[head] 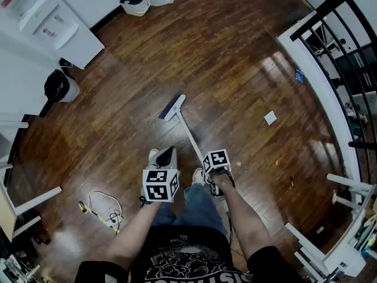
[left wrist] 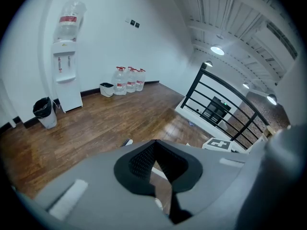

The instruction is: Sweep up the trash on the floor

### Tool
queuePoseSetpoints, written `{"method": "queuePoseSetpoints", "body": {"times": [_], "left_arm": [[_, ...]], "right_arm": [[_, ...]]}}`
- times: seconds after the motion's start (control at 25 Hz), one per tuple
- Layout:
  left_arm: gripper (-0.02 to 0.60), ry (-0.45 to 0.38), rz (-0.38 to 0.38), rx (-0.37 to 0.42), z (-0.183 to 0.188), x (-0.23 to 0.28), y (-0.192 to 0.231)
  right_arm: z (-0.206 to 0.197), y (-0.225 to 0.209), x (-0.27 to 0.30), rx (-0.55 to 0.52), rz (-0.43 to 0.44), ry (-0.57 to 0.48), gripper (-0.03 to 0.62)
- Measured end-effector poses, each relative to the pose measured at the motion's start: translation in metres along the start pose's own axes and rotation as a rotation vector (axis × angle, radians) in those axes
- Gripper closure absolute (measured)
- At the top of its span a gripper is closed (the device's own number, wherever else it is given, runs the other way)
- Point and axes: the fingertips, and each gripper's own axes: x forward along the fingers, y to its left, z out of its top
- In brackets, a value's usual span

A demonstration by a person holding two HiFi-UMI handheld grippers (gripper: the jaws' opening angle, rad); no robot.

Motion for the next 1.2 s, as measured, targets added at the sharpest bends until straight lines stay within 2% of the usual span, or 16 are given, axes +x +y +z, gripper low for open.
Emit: {"method": "queuePoseSetpoints", "body": {"times": [0.44, 0.72, 1.2], "left_arm": [[0.577, -0.006, 0.053, -0.057, -0.061, -0.029, -0.072], [0.577, -0.023, 0.040, -0.065, -0.085, -0.039, -0.100], [0.577, -0.045, 0.006, -0.045, -0.146, -0.054, -0.181]], "right_arm": [[-0.062, -0.074, -0.013, -0.013, -0.020, 0.014, 0.528], [-0.095, -0.098, -0.011, -0.012, -0.038, 0.003, 0.528], [-0.180, -0.156, -0.001, 0.015, -0.052, -0.018, 0.528]]}}
